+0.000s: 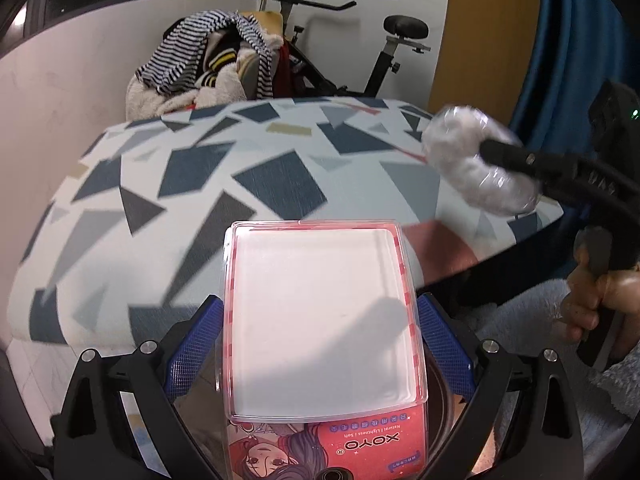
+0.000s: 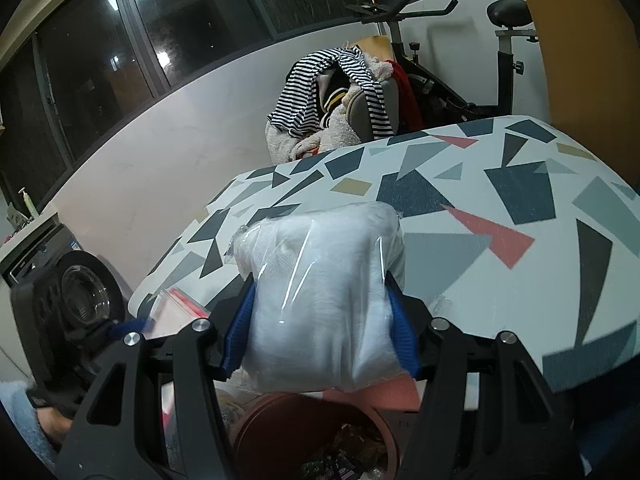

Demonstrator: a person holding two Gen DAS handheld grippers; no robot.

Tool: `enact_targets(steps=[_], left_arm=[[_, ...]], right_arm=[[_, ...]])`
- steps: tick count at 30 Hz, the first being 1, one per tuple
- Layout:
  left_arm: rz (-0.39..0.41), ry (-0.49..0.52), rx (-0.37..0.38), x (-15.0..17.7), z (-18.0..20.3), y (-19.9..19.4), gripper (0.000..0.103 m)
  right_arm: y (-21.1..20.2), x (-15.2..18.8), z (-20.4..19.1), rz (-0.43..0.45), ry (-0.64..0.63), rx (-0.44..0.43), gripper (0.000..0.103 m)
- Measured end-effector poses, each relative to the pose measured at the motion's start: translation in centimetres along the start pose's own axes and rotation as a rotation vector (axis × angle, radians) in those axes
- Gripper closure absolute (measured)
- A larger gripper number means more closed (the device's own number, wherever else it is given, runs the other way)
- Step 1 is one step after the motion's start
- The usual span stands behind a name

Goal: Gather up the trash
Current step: 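Lower the card package into the bin and open the left tool, then lower the white plastic bag into the bin and open the right tool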

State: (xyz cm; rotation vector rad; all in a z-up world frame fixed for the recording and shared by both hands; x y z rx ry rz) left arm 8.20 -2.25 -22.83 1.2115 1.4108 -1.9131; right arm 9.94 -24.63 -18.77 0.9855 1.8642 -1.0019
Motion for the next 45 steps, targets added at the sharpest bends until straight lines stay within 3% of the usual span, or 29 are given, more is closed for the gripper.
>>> enact_targets(steps=[12,25,31,45], left_arm=[[-0.063,-0.006,0.009,4.8,1.7,1.7,0.009],[-0.152,-0.009,0.026,7.2,2.6,3.8,0.007],[-0.113,-0.034,0.012,6.1,2.0,2.9,0.007],[0.081,-0.086,-0.083,1.7,-2.1,-3.4,0.006]], right_arm=[[-2.3,1.7,0.5,-0.013,0.01,0.027,0.043],[-2.7,3.1,1.7,-0.033,0.031,0.048,0.043],[-2.7,3.7,1.7,-0.042,0.026,0.052,0.043],[-1.4,8.1,-1.3,-0.155,-0.087,-0.008,0.042]])
Point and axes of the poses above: each gripper's, at about its wrist camera, not at the fingertips, and y roughly the way its jaws point, z to its right, x to its underside, the point moved 7 cm from there along y, roughly the way its jaws point, and after that the axes turned 14 degrees about z, right-handed, at the moved point
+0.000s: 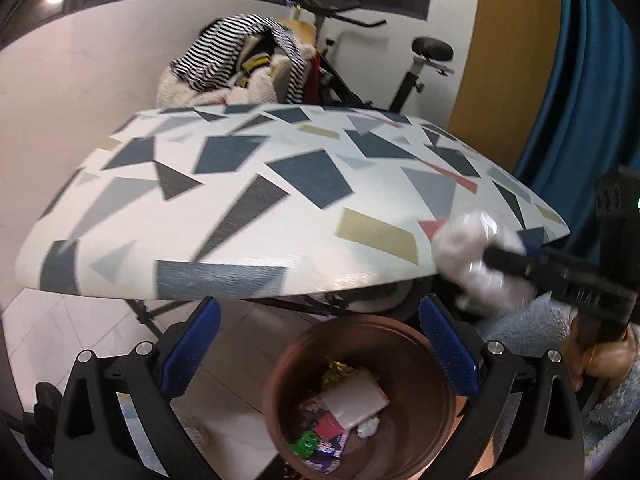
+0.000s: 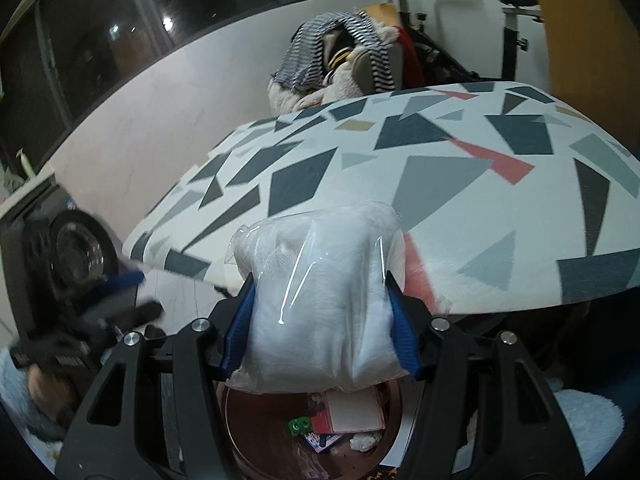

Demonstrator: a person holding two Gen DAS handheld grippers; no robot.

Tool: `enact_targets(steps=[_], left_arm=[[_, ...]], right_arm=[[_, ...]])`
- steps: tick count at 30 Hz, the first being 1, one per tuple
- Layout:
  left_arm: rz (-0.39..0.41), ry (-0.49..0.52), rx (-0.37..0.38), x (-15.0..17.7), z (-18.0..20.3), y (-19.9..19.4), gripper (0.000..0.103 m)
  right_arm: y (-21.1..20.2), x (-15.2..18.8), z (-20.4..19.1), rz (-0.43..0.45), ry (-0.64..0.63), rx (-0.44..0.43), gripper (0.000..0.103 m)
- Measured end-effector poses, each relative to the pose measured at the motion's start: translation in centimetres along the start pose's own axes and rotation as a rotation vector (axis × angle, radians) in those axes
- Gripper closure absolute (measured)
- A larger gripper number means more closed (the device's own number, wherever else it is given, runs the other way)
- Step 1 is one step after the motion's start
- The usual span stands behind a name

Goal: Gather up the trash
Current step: 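Lower the white plastic bag into the bin and open the right tool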

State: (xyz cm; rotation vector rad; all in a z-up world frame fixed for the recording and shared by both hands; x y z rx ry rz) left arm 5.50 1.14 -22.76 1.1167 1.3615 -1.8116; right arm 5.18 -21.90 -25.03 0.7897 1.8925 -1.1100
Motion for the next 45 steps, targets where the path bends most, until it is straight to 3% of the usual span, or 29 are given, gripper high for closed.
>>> enact_targets(steps=[14,19,29,42,45], left_arm=[[0.06,-0.117,-0.085,0.2,-4.9,-2.7,0.006],[0.057,-0.119,-0.084,0.6,-4.9,-2.5,0.006],[0.03,-0.106,-0.081,1.4,-4.4,-1.8,0.006],[0.012,-0.129,-0.09,1.9,-4.9,-1.4,0.006],[0.011,-0.124,-0.09,1.9,-4.9,-1.4,0.006]], right_arm=[[2.0,5.0,-6.1,-0.141,-0.223,-0.094,0.041],[2.6,6.5,-6.9,-0.217,-0.234,-0.12,0.041],[6.1,10.9,-4.9,-0.383,-0.159,-0.039,0.041],[6.7,11.9,-4.7,-0.414,-0.193,0.013,0.03],[6.5,11.2,-4.4,-0.387,-0.19,0.016,0.019]])
Point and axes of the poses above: each gripper's, at about its wrist camera, not at the fingertips, and y roughly the way its jaws point, z to its right, x to its underside, the point moved 7 cm from there along y, roughly the way its jaws point, and after that the axes turned 14 degrees about z, right-handed, at the moved point
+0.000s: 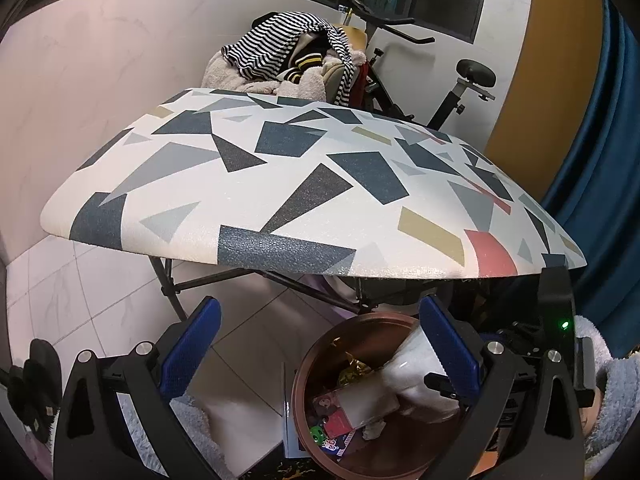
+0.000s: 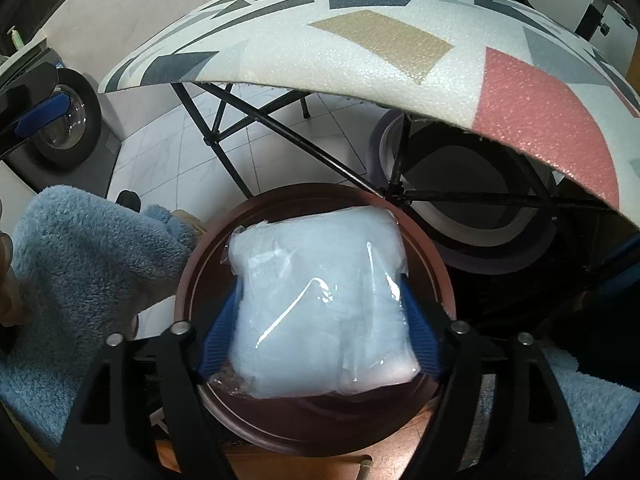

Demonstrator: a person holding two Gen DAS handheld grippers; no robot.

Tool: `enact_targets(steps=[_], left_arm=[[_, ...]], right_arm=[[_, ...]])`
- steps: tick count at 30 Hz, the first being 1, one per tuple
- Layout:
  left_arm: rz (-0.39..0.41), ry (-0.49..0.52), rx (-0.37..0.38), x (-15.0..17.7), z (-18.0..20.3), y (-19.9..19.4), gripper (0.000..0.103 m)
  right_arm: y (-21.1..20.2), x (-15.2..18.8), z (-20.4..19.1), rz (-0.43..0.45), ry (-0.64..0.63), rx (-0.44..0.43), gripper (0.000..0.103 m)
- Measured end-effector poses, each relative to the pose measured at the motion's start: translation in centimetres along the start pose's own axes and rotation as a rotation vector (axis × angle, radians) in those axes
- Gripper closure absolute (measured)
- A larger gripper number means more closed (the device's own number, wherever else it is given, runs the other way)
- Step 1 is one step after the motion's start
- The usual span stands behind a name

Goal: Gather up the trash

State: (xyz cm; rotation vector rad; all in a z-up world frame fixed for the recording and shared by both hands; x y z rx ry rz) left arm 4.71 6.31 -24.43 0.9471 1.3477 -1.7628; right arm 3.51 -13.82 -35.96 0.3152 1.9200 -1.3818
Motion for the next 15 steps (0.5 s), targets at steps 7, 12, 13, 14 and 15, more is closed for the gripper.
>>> enact_targets(steps=[7,12,13,14,15], left_arm=[[0.003,0.013,-0.005,0.0,0.2,-0.1,0.006],[0.008,0.047,-0.018,-0.2,0.6,-0.2,0.006],[0.011,0.055,-0.023,-0.4,0.7,-0.2,0.006],[0.018,0.064,-0.025,-0.6,0.8,-0.4,0.006],[0.028,0.077,-0.023,-1.0,1.0,-0.5,0.006]], right_arm=[[-1.0,-1.0,0.6,0.05,0.002,0.013,0.006],[-2.3,-2.3,0.9,0.112,-0.014,0.048,0.006],[-2.7,-2.5,0.9,0.124,-0.015,0.055,0.006],[-3.2,-2.9,1.0,0.139,-0.015,0.059,0.006],[-4.0,-3.6,1.2,0.164,-0.019,0.072,0.006]])
Point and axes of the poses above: each gripper's, at about its wrist camera, not at the fingertips, and y roughly the way its jaws point, z to its right, x to its underside, the point moved 7 cm from there along y, roughly the way its jaws point, and after that the axes turned 14 degrees about z, right-handed, at the moved point
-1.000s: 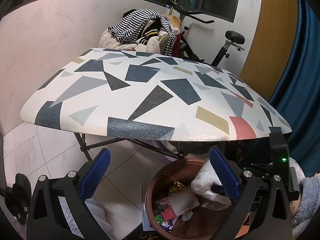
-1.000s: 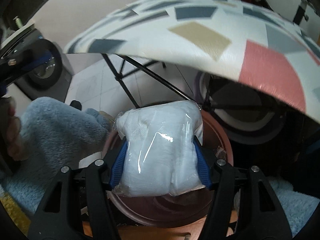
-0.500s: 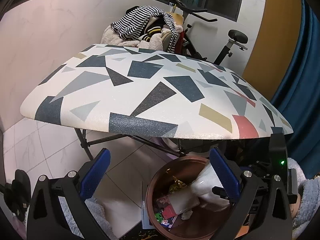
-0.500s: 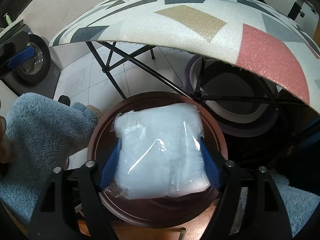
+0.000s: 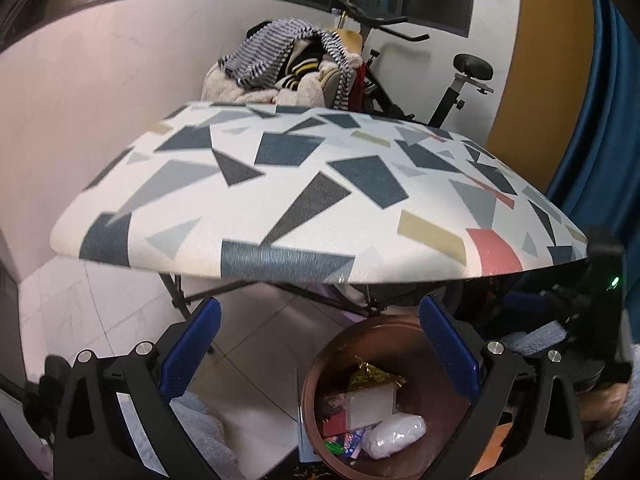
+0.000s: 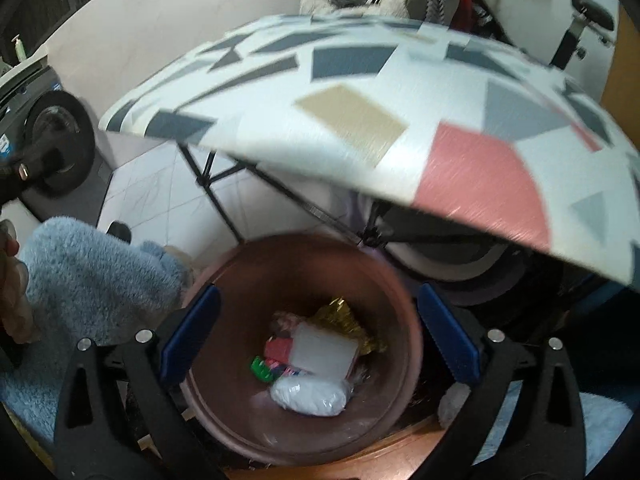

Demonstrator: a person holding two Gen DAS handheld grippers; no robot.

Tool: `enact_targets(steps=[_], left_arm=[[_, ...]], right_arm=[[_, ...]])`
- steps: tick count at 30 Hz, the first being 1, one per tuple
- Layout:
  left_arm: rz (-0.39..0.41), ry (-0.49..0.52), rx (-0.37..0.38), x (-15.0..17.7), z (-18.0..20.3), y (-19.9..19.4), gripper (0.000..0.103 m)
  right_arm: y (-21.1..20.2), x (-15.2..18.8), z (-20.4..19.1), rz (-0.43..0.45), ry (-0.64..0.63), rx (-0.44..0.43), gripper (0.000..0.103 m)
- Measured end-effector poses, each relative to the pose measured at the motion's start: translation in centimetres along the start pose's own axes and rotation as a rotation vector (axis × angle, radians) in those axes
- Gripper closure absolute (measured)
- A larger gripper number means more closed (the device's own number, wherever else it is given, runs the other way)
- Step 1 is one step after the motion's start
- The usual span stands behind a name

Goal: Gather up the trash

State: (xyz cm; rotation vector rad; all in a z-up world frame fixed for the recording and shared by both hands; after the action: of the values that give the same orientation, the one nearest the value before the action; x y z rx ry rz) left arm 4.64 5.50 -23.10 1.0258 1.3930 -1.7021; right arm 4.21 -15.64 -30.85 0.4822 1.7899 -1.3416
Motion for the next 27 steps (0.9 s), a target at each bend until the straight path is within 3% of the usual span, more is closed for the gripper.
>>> enact_targets(steps=[5,10,17,22,27], left_arm=[[0.056,0.067,-0.002,-3.1,1.1,-0.7,0.006],[0.139,0.109,-0.012,-8.3,2.4,-1.7,0.006],[0.267,0.137,-0.019,-15.7,3.8,-4.1,0.006],[0.315,0.138,-0.045,-18.3,3.9,-5.6,0.006],[0.305,0.15,-0.054,-19.0,4.3,-6.2,0.006]], right_arm=[[-3.0,-3.9,1.6,0.116,0.003,0.057,0.006],[-6.6,-9.5,3.3,0.228,0.005,0.094,0.006],[-10.3,-15.3,4.4,0.319,-0.005,0.135,0.006],[-12.8,-17.9,4.6,0.366,-0.015,0.153,0.006],[-14.5,-19.3,4.5,0.375,-0.018,0.147,0.006]])
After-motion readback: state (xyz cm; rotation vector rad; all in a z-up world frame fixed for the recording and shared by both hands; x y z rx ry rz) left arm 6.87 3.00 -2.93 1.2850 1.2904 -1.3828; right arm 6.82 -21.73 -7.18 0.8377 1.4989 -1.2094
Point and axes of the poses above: each gripper's, at about its wrist camera, not at the fingertips, and y roughly the way its jaws point, z to its right, x to its underside, the point moved 7 cm from there along y, roughly the way its jaws point, and after that the axes turned 14 degrees about z, right-handed, at the moved point
